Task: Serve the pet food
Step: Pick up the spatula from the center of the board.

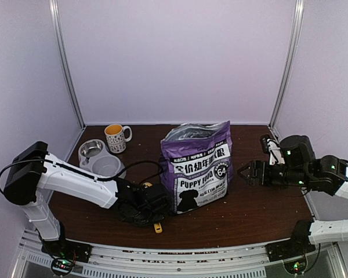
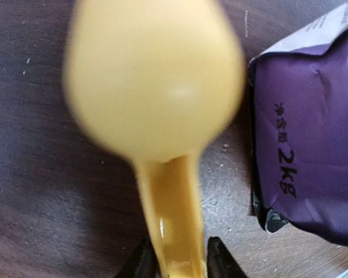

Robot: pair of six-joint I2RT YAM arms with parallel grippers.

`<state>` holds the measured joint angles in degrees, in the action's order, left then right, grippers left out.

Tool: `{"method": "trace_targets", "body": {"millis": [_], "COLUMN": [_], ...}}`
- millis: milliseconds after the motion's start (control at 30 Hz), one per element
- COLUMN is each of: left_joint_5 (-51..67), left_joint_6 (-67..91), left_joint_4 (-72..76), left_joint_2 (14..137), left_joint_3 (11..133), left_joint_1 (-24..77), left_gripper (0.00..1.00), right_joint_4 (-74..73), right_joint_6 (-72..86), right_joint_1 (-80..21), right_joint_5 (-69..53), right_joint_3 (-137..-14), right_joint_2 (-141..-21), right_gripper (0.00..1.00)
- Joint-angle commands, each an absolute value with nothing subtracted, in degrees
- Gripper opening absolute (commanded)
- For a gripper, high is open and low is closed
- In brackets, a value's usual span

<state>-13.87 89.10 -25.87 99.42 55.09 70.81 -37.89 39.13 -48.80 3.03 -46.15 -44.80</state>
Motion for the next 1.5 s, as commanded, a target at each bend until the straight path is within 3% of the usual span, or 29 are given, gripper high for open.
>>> {"method": "trace_targets", "body": {"millis": [0,100,267,500,833,967,1200,1467], "left_joint_5": [-12.7,-13.3,-15.2,-18.5,-21.1,-12.4,7.9,33.6], "left_joint_6": [87.0,85.8,84.7,82.4,68.1,57.5,44.7,42.2], "left_joint_4": [-25.1,-27.3,-29.0,-30.4,-35.6,-36.6,-36.8,-24.6], "left_joint_2": [99.5,98.4,93.6,82.3,53.8,50.4,60.5,65.5], "left_joint_3": [52.3,52.7,52.5,49.6,52.2,60.1,76.9,79.7], "left_joint_1": [70.1,70.1,70.1,68.7,62.1,57.8,56.6,56.6], "left_gripper": [0.28,0.27,0.15,0.15,0.15,0.15,0.15,0.13], "right_joint_4": [-37.2,-37.3,-37.8,-37.9,-29.4,-18.4,-11.7,-15.4], "right_joint_6": [40.6,40.8,41.4,41.9,38.7,33.8,24.4,19.4], "right_joint_1": [-48.4,-48.5,-48.4,-48.4,-48.4,-48.4,-48.4,-48.5], "right_joint_5": [3.8,4.2,4.3,5.0,1.1,-4.0,-15.3,-28.6], "right_joint_3": [-46.1,-46.3,-47.3,-49.2,-53.0,-51.9,-55.7,-64.5], "right_joint_2": [-44.0,-44.1,-44.6,-44.6,-40.8,-38.1,-39.4,-45.2], "right_gripper": [0.88,0.88,0.87,0.87,0.87,0.87,0.87,0.87]}}
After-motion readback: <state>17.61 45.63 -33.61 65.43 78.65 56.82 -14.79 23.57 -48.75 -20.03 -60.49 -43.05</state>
